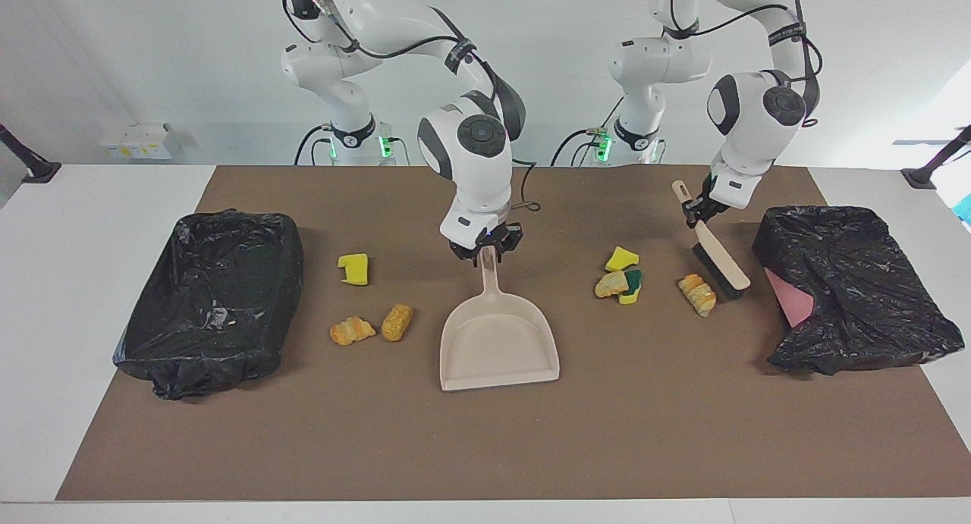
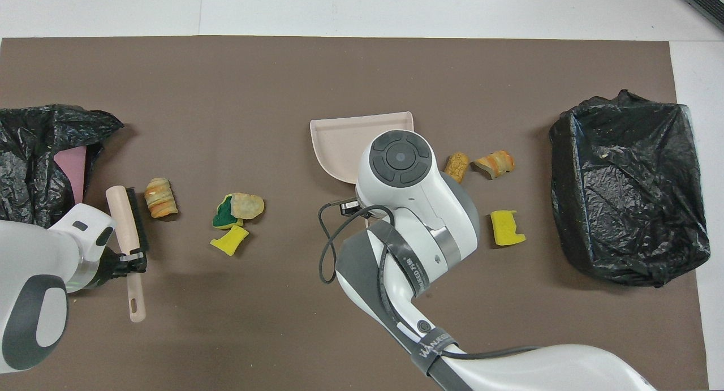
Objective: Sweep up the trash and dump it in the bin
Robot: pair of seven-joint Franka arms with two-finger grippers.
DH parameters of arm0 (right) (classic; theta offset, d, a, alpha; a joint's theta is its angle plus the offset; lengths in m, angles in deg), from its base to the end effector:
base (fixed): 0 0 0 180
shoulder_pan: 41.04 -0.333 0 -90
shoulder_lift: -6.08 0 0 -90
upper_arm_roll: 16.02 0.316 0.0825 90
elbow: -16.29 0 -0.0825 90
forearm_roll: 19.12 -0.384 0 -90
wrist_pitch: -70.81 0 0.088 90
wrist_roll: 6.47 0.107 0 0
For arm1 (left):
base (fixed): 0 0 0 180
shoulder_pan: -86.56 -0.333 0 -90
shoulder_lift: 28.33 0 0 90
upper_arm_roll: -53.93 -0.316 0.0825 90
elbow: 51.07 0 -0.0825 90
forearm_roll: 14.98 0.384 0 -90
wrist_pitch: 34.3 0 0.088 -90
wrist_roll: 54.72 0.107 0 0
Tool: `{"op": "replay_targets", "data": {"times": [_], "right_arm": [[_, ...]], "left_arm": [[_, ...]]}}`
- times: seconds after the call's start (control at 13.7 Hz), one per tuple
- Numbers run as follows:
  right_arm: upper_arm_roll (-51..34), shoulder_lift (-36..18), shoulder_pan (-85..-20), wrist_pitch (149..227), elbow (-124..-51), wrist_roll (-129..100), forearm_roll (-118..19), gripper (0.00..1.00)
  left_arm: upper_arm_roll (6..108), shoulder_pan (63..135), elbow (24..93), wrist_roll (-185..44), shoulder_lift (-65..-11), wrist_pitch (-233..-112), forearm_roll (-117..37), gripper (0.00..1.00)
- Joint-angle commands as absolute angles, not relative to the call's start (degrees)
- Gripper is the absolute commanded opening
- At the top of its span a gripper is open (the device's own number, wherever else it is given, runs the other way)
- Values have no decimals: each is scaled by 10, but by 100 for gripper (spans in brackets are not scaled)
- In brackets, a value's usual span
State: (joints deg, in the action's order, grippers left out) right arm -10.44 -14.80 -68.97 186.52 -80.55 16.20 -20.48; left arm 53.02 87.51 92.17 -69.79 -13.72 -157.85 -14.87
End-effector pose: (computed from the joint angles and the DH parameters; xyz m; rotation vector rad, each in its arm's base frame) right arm 0.5462 0.3562 0.3843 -3.0952 -0.2680 0.0869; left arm 0.4298 -0.0003 0.3699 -3.1028 -0.4064 0.1382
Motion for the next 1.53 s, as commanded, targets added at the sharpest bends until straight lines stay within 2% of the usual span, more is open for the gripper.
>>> {"op": "replay_targets", "data": {"times": [0.0, 0.44, 0.51, 0.58, 0.95, 1.24, 1.46], "right_arm": [[-99, -154, -687, 1888, -824, 167, -217, 50], [-99, -157, -693, 1911, -844, 167, -217, 50], [-99, -156, -693, 1910, -846, 166, -217, 38], [-98, -155, -694, 1908, -846, 165, -216, 0], [-98, -143, -707, 1902, -838, 140, -205, 0], [-100, -121, -693, 1850, -840, -112, -190, 0], [-100, -119, -670, 1849, -844, -230, -176, 0]], "left_arm": [[531, 873, 928, -690, -132, -1588, -143, 0], [532, 876, 928, -652, -141, -1588, -144, 0], [532, 880, 928, -647, -143, -1588, -145, 0], [533, 885, 927, -647, -151, -1589, -145, 0], [535, 904, 927, -599, -152, -1589, -152, 0], [534, 952, 927, -598, -159, -1603, -195, 0], [534, 970, 927, -600, -159, -1604, -206, 0]]}}
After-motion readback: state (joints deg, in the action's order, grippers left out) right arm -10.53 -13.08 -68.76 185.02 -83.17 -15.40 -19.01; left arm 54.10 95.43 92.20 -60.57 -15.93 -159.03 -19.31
